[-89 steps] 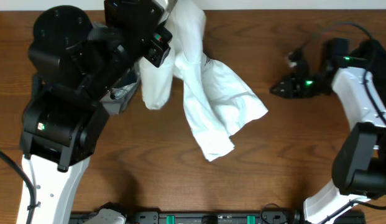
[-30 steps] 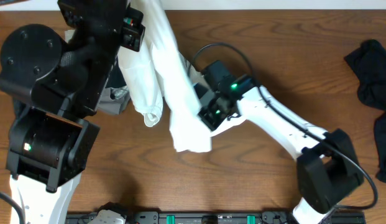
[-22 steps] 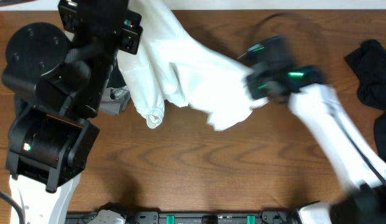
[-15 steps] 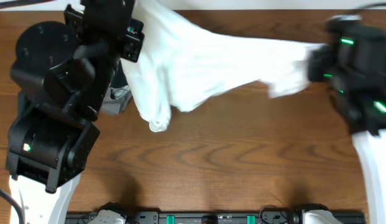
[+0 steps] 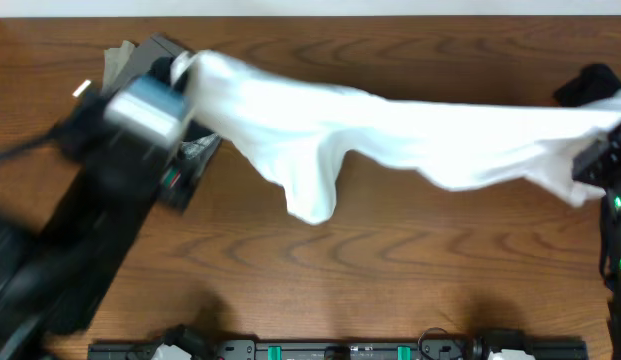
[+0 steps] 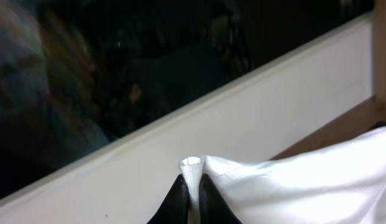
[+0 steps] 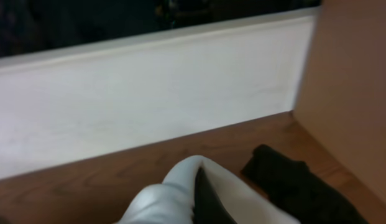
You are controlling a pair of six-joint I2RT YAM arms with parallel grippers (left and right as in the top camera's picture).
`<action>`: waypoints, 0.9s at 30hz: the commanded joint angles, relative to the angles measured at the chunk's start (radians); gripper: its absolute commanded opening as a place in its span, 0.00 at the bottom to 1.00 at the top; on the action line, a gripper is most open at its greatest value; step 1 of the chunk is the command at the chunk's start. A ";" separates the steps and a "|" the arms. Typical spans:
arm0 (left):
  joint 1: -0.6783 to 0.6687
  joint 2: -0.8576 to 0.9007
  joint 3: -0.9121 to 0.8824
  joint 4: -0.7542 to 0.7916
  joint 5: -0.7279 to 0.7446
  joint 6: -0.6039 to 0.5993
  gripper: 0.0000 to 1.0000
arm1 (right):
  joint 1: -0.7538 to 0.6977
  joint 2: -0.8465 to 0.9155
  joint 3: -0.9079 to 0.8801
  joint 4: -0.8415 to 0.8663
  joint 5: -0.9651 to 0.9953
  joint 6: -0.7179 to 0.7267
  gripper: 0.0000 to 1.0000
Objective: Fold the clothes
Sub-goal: 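Spread the T-shirt between both grippers and lay it flat on the table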
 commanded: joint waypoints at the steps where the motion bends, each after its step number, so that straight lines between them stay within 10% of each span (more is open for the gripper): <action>1: -0.007 -0.066 0.023 -0.010 -0.005 0.002 0.06 | -0.008 -0.032 0.034 -0.026 0.068 0.032 0.01; 11: -0.007 -0.047 0.022 -0.011 -0.157 0.021 0.06 | -0.008 -0.006 0.066 -0.161 0.023 0.031 0.01; 27: 0.125 0.814 0.022 0.204 -0.101 0.000 0.07 | 0.002 0.661 0.064 -0.038 -0.086 0.065 0.11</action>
